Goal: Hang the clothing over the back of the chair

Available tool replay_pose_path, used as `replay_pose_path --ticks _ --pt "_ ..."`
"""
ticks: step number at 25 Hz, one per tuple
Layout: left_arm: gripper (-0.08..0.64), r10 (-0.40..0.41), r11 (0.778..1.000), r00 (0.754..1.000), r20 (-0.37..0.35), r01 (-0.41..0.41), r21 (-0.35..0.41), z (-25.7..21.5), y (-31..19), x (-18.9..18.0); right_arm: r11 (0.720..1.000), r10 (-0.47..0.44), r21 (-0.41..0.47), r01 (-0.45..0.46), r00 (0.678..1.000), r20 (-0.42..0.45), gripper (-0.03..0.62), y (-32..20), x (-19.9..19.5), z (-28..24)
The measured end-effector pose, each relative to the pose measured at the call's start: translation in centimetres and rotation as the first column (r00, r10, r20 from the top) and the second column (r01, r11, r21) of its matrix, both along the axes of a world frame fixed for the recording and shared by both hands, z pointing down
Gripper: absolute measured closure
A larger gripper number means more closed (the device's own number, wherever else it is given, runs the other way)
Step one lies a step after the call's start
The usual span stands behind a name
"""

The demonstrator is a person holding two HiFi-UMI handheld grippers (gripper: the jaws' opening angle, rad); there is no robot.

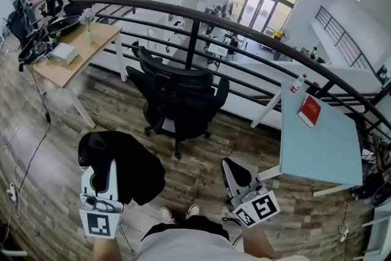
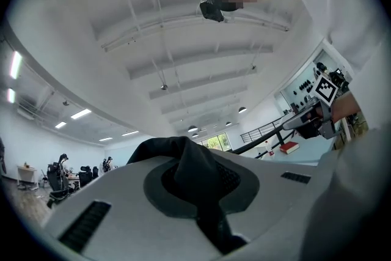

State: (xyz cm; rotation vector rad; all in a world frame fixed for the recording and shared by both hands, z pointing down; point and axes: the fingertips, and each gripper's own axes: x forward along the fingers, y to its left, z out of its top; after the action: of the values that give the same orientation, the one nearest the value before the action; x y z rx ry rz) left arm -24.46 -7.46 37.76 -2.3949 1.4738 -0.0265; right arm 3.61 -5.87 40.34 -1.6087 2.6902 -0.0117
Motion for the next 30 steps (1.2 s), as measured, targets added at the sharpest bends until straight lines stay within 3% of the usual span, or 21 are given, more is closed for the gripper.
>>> replay_pose_path --ticks 8,14,30 --pt "0.523 -0.024 1.000 0.999 -0.038 0.025 0.019 -1.3 -5.4 1.7 0.999 -0.026 0.034 0.026 0.999 0.020 0.577 -5.7 2.2 -0.5" --pt "0.523 -0.066 0.997 0.998 -0.021 0.066 0.032 -2.3 -7.5 3.2 0.996 -0.069 0.065 0.067 0.997 0.043 0.577 -9.9 3.9 -1.4" --pt "0.522 -0.057 0.998 0.998 0.014 0.056 0.026 -2.1 -11.2 7.0 0.987 -0.156 0.044 0.153 0.985 0.068 0.577 -14.2 3.8 -0.2"
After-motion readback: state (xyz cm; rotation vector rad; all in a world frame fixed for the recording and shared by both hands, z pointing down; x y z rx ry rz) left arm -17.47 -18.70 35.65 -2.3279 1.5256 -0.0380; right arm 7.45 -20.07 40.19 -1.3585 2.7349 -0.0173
